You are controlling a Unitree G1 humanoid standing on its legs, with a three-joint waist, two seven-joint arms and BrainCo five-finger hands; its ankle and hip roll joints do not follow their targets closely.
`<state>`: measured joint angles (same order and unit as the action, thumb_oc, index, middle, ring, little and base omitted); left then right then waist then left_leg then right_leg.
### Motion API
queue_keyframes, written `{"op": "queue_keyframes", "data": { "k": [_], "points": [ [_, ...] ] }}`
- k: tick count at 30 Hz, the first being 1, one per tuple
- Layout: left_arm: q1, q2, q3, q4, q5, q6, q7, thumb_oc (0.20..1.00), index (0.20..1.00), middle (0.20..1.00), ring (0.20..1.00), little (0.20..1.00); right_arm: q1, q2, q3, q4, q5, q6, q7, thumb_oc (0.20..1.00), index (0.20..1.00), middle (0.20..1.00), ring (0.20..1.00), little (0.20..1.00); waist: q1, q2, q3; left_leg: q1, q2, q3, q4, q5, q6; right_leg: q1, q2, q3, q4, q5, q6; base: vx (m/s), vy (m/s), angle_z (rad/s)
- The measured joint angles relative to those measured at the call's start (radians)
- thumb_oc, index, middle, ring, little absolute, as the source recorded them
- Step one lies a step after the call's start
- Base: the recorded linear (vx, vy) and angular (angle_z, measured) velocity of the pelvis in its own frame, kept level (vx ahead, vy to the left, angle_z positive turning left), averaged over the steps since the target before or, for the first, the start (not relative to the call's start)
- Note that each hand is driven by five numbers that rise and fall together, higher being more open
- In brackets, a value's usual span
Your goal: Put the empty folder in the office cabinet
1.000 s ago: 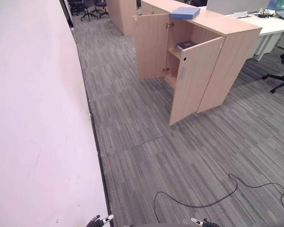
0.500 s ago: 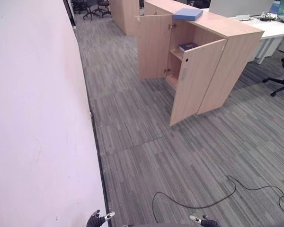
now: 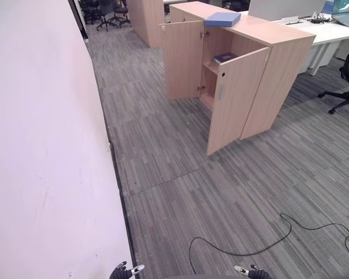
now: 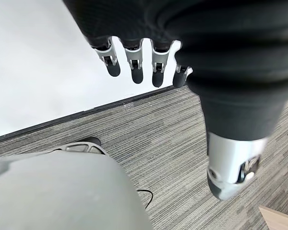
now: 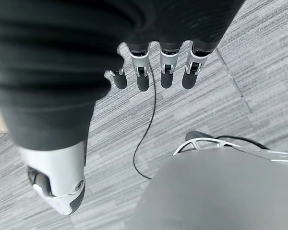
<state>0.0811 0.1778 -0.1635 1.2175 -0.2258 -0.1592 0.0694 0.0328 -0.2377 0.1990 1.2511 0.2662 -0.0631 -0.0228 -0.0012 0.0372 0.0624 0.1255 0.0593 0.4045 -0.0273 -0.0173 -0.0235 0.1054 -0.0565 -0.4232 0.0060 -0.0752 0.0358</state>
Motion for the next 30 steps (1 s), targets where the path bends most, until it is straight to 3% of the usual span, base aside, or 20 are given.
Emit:
{"op": "queue_keyframes", "data": {
  "k": [22,23,25,26,28,30],
  "points": [
    [-0.001,0.021,-0.031,0.000,0.040,0.002,0.005,1.000,1.000,1.000,1.000,1.000,-0.002,0.010,0.000,0.003,-0.013,0.003,0.002,1.000,1.000,1.000,1.000,1.000,0.011,-0.024,0.015,-0.005,0.004,-0.010,0.022,0.001,-0.001,0.014,0.003,-0.007,-0.011,0.000,0.000,0.00,-0.033,0.01],
    [-0.003,0.023,-0.024,0.003,0.037,0.001,0.009,1.000,1.000,1.000,1.000,1.000,-0.008,0.013,0.001,0.004,-0.013,0.003,0.003,1.000,1.000,1.000,1.000,1.000,0.009,-0.036,0.024,-0.036,0.012,-0.014,0.078,-0.004,-0.017,0.009,0.007,-0.020,0.008,-0.003,-0.005,-0.09,-0.221,0.24],
    [-0.039,0.045,0.010,0.000,0.035,-0.005,0.022,1.000,1.000,1.000,1.000,1.000,-0.040,0.035,0.005,0.005,-0.013,0.004,0.002,1.000,1.000,1.000,1.000,1.000,0.021,-0.082,0.059,-0.146,0.039,-0.011,0.274,-0.009,-0.056,-0.046,-0.034,-0.067,0.073,-0.030,-0.048,-0.02,-0.152,0.10],
    [-0.046,0.056,0.039,0.015,0.031,-0.003,0.030,1.000,1.000,1.000,1.000,1.000,-0.056,0.042,0.020,0.005,-0.013,0.003,0.002,1.000,1.000,1.000,1.000,1.000,0.036,-0.107,0.065,-0.203,0.069,0.015,0.379,0.022,-0.103,-0.037,-0.035,-0.081,0.050,-0.029,-0.050,0.01,-0.127,0.01],
    [-0.053,0.061,0.050,0.014,0.014,-0.004,0.036,1.000,1.000,1.000,1.000,1.000,-0.065,0.042,0.033,0.013,-0.013,0.002,0.001,1.000,1.000,1.000,1.000,1.000,0.042,-0.131,0.078,-0.250,0.118,0.054,0.490,0.026,-0.128,0.007,-0.025,-0.103,-0.002,-0.001,-0.063,0.05,0.011,0.15],
    [-0.038,0.061,0.049,0.007,0.000,-0.007,0.039,1.000,1.000,1.000,1.000,1.000,-0.073,0.041,0.033,0.025,-0.013,0.003,-0.003,1.000,1.000,1.000,1.000,1.000,0.041,-0.121,0.090,-0.258,0.163,0.090,0.430,0.029,-0.122,0.027,-0.007,-0.126,-0.030,-0.001,-0.061,0.09,0.098,0.30]
  ]
}}
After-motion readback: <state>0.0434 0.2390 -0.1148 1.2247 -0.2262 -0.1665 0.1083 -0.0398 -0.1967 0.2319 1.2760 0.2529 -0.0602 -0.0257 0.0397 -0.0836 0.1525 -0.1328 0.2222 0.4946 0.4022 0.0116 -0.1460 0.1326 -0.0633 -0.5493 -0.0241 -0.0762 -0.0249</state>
